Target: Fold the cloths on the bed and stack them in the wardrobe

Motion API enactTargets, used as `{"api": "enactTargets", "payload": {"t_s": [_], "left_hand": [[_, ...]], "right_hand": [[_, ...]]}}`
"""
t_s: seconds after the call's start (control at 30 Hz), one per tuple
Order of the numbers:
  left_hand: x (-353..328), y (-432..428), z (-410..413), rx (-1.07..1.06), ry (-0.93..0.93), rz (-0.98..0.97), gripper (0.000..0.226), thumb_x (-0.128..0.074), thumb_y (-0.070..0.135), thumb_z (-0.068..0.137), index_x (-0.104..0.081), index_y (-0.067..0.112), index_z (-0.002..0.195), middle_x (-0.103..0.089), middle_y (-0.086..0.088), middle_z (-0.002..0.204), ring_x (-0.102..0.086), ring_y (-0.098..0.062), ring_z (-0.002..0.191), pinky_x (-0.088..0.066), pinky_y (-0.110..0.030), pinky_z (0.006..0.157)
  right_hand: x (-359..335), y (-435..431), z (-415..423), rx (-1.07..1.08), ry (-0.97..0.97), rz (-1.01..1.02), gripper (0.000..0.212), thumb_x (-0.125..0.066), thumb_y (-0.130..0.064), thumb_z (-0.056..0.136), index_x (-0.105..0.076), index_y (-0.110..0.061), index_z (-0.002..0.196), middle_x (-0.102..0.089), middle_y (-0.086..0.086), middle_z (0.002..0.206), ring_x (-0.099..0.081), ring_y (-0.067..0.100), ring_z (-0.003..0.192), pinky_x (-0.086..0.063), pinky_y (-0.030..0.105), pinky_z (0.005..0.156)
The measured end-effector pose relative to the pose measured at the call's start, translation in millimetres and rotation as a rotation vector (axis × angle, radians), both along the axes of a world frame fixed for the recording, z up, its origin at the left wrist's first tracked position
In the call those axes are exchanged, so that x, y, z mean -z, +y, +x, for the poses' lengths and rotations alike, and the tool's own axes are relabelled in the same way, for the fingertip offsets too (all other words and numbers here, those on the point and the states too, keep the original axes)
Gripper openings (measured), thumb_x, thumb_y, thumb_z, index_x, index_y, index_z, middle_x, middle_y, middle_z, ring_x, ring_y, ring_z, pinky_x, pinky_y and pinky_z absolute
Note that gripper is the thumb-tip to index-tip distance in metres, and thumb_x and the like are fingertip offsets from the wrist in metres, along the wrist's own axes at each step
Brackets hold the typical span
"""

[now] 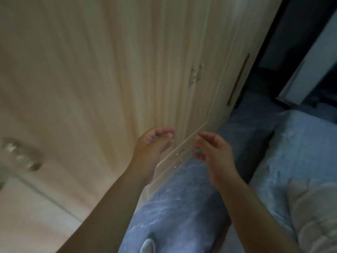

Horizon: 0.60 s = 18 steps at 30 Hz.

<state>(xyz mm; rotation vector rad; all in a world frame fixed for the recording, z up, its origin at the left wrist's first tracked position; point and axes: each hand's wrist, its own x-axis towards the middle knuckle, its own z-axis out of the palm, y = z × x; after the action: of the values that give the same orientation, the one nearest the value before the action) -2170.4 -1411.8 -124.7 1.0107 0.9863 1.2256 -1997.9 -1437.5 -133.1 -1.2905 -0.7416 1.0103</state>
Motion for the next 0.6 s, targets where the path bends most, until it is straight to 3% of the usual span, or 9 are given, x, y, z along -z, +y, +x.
{"api": "enactTargets", "payload": {"t_s": [0.13, 0.23, 0.37, 0.47, 0.6], "left_hand": [[-10, 80, 38, 0.139, -0.013, 0.030, 0.018, -0.065, 0.005, 0.097, -0.077, 0.019, 0.096, -0.077, -0.011, 0.115, -0.069, -0.026, 0.118, -0.051, -0.048, 0.110], [-22, 128, 70, 0.243, -0.032, 0.029, 0.018, -0.063, 0.002, 0.097, -0.074, 0.016, 0.095, -0.077, -0.007, 0.106, -0.071, -0.020, 0.108, -0.051, -0.047, 0.110], [-34, 184, 121, 0.363, -0.019, 0.045, 0.018, -0.063, 0.002, 0.098, -0.074, 0.016, 0.095, -0.076, -0.007, 0.107, -0.068, -0.023, 0.113, -0.051, -0.048, 0.110], [-36, 214, 163, 0.443, -0.044, 0.054, 0.018, -0.060, 0.000, 0.099, -0.072, 0.014, 0.097, -0.075, -0.007, 0.108, -0.068, -0.023, 0.114, -0.051, -0.043, 0.106], [-32, 253, 235, 0.547, -0.075, 0.057, 0.017, -0.061, 0.001, 0.098, -0.072, 0.013, 0.102, -0.075, -0.008, 0.110, -0.068, -0.022, 0.112, -0.054, -0.034, 0.095]], "right_hand": [[-10, 54, 34, 0.149, -0.036, 0.033, 0.016, -0.073, -0.013, 0.091, -0.070, -0.016, 0.107, -0.075, 0.006, 0.097, -0.072, 0.018, 0.088, -0.059, 0.033, 0.074], [-22, 87, 61, 0.247, -0.031, 0.060, 0.014, -0.074, -0.014, 0.091, -0.071, -0.018, 0.104, -0.075, 0.000, 0.089, -0.072, 0.017, 0.086, -0.061, 0.040, 0.078], [-34, 120, 103, 0.399, -0.026, 0.089, 0.012, -0.073, -0.010, 0.091, -0.070, -0.018, 0.099, -0.074, -0.002, 0.083, -0.070, 0.014, 0.082, -0.059, 0.036, 0.070], [-36, 136, 139, 0.498, -0.010, 0.085, 0.013, -0.073, -0.009, 0.091, -0.070, -0.016, 0.102, -0.072, 0.005, 0.090, -0.070, 0.017, 0.084, -0.058, 0.028, 0.063], [-31, 158, 199, 0.603, -0.014, 0.095, 0.018, -0.072, -0.008, 0.091, -0.069, -0.009, 0.109, -0.071, 0.007, 0.091, -0.069, 0.020, 0.086, -0.059, 0.034, 0.067]]}}
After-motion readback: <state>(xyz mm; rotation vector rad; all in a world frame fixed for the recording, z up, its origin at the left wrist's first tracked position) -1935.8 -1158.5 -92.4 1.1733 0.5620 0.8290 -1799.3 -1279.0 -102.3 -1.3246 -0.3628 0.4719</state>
